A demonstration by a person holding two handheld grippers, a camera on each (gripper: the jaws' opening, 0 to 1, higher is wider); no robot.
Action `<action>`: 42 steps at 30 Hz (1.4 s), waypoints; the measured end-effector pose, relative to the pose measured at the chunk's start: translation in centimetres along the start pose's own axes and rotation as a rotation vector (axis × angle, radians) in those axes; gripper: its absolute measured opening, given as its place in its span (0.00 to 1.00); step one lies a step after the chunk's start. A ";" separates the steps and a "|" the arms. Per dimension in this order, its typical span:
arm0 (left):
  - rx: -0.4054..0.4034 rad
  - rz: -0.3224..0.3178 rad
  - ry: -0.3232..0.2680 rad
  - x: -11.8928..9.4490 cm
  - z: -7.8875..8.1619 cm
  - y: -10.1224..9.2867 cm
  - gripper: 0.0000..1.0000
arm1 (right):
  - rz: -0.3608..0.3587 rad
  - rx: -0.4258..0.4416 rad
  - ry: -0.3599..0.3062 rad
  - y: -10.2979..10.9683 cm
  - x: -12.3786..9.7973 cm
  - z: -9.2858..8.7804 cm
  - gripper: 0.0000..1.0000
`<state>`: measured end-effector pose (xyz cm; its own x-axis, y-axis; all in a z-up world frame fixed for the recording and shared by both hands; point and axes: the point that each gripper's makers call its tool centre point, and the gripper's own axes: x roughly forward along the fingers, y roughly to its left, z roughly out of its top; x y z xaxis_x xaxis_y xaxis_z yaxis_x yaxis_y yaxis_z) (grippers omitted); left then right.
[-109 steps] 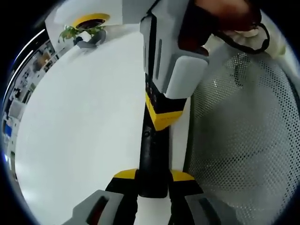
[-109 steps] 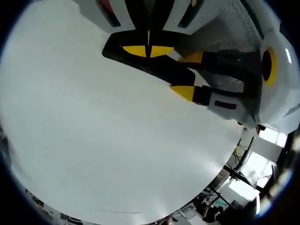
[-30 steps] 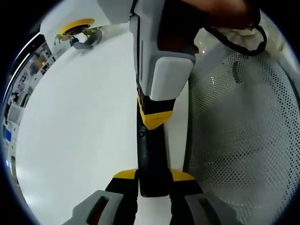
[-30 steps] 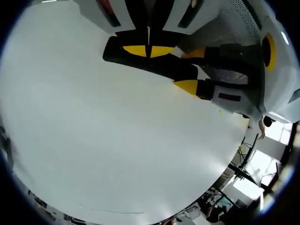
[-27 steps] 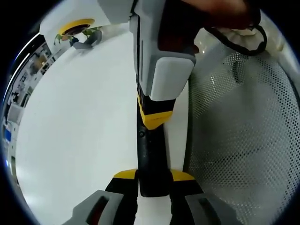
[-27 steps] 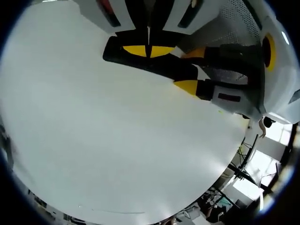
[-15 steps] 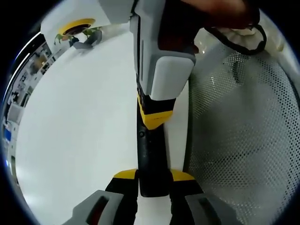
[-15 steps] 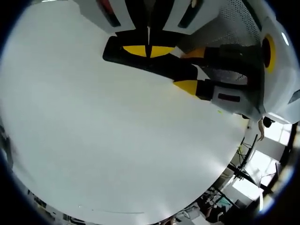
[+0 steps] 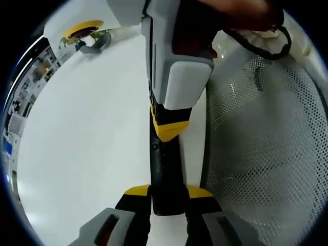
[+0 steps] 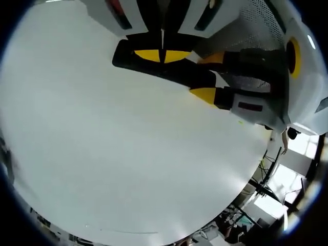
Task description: Press the specified remote control buttons in sequence, fully releasing each button before pressing the next.
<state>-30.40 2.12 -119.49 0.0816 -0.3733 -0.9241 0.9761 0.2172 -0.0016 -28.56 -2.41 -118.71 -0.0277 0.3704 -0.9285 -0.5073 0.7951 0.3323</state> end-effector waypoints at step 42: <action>-0.013 0.002 0.003 0.0 0.0 0.1 0.25 | -0.025 -0.056 0.040 -0.5 -0.1 -1.6 0.00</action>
<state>-30.34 2.11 -119.52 0.0833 -0.3702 -0.9252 0.9733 0.2294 -0.0042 -29.73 -3.62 -119.01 -0.0486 0.3306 -0.9425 -0.5553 0.7754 0.3006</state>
